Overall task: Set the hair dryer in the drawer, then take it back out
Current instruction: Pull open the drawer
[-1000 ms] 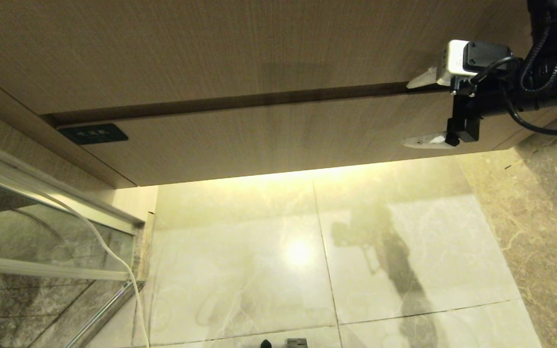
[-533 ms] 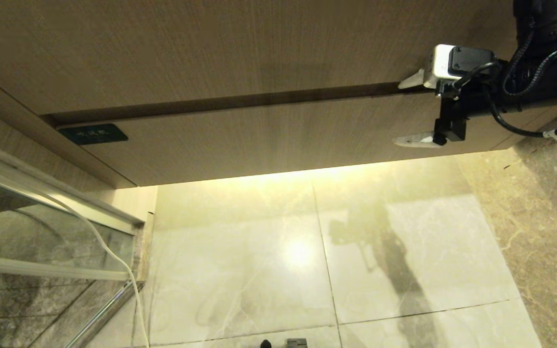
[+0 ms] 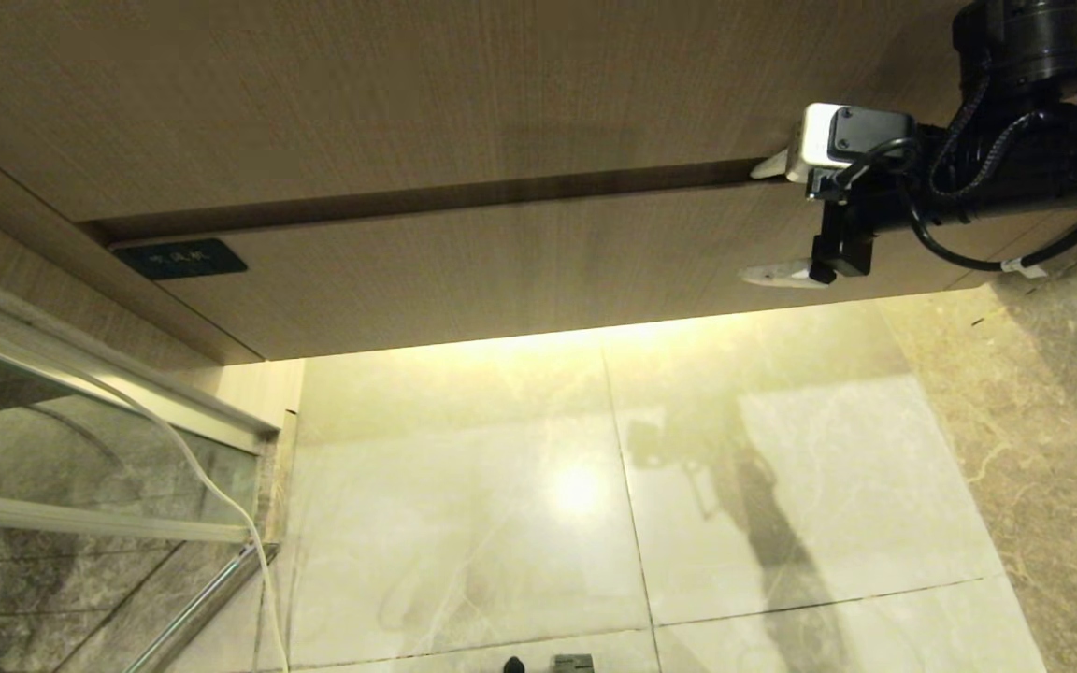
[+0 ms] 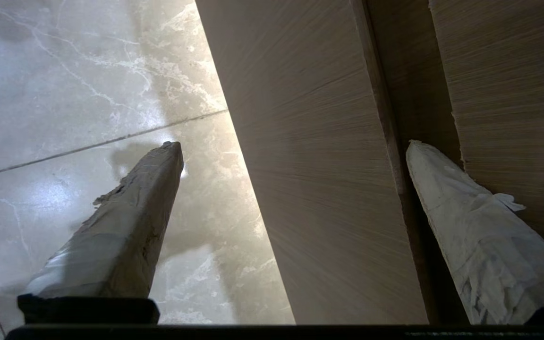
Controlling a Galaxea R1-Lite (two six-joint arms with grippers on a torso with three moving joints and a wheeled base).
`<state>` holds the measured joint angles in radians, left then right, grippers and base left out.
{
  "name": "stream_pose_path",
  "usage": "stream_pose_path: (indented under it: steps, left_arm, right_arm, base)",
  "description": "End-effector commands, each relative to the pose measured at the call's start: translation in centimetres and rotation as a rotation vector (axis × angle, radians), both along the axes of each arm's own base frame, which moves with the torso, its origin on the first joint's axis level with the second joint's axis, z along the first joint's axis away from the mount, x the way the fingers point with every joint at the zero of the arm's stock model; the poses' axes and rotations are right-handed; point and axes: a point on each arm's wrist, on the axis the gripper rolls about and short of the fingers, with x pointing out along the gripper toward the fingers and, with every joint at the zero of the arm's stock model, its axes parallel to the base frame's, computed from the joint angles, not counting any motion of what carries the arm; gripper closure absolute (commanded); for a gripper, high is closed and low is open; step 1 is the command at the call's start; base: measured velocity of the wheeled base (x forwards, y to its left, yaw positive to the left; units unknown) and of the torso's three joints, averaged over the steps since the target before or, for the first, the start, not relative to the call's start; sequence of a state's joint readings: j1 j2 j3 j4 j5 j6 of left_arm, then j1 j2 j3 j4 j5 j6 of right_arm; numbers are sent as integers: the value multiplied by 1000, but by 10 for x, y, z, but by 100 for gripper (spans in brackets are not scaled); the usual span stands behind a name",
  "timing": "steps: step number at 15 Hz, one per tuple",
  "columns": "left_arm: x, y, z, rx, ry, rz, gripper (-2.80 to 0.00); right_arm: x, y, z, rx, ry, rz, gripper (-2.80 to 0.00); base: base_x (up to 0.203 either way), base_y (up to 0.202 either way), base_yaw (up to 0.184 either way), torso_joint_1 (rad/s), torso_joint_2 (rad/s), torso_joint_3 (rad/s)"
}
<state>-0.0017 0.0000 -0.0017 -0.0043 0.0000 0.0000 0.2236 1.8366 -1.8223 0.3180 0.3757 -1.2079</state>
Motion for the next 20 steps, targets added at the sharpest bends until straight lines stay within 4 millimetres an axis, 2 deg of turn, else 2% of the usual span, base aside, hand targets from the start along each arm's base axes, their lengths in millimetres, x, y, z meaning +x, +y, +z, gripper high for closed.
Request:
stream_pose_path:
  steps: [1,12,16,20]
  left_arm:
    - [0,0,0,0,1,0,0]
    - [0,0,0,0,0,0,0]
    - [0,0,0,0,1,0,0]
    - [0,0,0,0,0,0,0]
  right_arm:
    - [4,2,-5,-7,3,3,-280]
    - [18,9,-22,-37,56,-138,-280]
    - [20,7,-20,-60,40,-224,-280]
    - [17,7,-20,-35,62,-239,-280]
  base:
    - [0,0,0,0,0,0]
    - [0,0,0,0,0,0]
    - [0,0,0,0,0,0]
    - [0,0,0,0,0,0]
